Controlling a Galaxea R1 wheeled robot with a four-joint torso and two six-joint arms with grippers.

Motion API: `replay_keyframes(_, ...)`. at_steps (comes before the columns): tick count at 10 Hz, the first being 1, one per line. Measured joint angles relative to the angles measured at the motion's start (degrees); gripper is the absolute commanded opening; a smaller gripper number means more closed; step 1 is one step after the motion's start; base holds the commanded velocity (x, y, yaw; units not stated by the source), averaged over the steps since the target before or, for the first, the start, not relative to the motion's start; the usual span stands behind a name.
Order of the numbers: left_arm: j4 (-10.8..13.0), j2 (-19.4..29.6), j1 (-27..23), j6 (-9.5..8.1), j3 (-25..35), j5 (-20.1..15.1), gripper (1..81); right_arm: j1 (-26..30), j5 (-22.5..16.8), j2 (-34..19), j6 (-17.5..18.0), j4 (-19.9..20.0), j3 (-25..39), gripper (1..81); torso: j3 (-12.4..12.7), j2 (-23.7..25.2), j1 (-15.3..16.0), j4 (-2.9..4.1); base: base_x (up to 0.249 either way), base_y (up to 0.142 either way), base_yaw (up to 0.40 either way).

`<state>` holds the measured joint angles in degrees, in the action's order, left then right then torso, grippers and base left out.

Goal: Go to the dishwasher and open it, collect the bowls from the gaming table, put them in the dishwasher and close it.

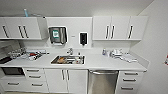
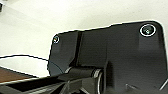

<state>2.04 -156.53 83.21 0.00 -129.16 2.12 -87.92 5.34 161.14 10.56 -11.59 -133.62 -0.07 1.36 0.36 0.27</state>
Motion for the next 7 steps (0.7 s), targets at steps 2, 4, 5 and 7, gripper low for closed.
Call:
replay_keyframes(2,0.0,0.0,0.0,0.0,0.0,0.0,81.1,0.0,0.0,0.0,0.0,0.0,0.0,81.1,0.0,0.0,0.0,0.0,0.115,0.0,0.0)
replay_keyframes(4,0.0,0.0,0.0,0.0,0.0,0.0,81.1,0.0,0.0,0.0,0.0,0.0,0.0,81.1,0.0,0.0,0.0,0.0,0.115,0.0,0.0)
replay_keyframes(5,0.0,0.0,0.1,0.0,0.0,0.0,81.1,0.0,0.0,0.0,0.0,0.0,0.0,81.1,0.0,0.0,0.0,0.0,0.115,0.0,0.0)
replay_keyframes(7,0.0,0.0,-0.4,0.02,0.0,0.1,81.1,0.5,0.0,0.0,0.0,0.0,0.0,81.1,0.0,0.0,0.1,0.0,0.113,0.0,0.0)
